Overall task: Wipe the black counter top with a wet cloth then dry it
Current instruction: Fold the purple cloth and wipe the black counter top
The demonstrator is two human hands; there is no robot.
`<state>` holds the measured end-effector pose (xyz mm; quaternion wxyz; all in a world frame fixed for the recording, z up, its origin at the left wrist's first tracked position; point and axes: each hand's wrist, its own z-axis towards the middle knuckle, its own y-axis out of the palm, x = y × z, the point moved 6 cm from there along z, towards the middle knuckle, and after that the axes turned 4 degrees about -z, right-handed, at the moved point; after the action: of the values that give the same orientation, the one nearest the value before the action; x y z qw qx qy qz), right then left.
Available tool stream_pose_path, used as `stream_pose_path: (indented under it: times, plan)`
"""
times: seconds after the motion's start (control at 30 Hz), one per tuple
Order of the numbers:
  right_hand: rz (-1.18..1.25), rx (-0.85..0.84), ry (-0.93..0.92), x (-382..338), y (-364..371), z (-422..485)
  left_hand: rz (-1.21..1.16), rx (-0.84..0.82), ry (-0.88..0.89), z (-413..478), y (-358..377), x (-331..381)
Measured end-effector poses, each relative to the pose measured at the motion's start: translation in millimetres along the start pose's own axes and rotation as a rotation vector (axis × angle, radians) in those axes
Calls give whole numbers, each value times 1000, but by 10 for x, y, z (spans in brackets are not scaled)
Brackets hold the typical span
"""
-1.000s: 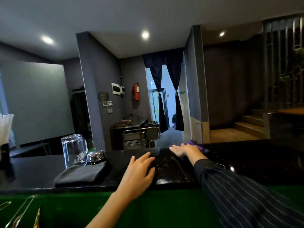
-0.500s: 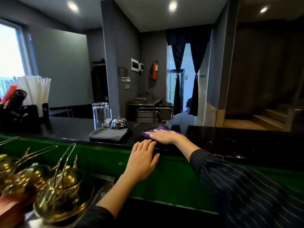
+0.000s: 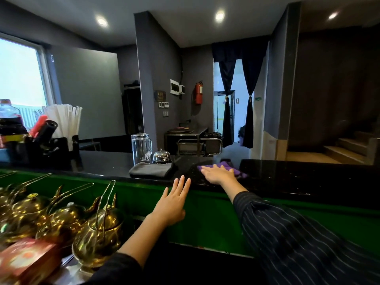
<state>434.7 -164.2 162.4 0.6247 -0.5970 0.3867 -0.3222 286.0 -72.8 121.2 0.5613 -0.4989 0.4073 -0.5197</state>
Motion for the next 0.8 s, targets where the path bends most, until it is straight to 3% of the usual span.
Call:
stream_pose_path:
  times: [0.17, 0.27, 0.37, 0.47, 0.53, 0.6, 0.67, 0.8]
  plan:
    - [-75, -35, -274, -343, 56, -275, -84, -31, -23, -9, -29, 45]
    - [-105, -9, -346, -271, 51, -479, -141, 15, -56, -28, -77, 100]
    - [-94, 93, -355, -174, 40, -728, -496, 226, -111, -165, -63, 155]
    - [26, 272, -332, -137, 45, -966, -1085, 476, -344, -386, 112, 106]
    - [76, 345, -359, -148, 53, -1141, -1692, 383, -501, -429, 275, 184]
    - [23, 388, -433, -197, 124, -1343, -2119, 165, -529, -401, 323, 302]
    - [-96, 447, -520, -261, 277, -1545, -2194, 69, -470, -403, 230, 330]
    - [-151, 470, -657, -339, 627, -1862, -2071, 17, -406, -484, 235, 284]
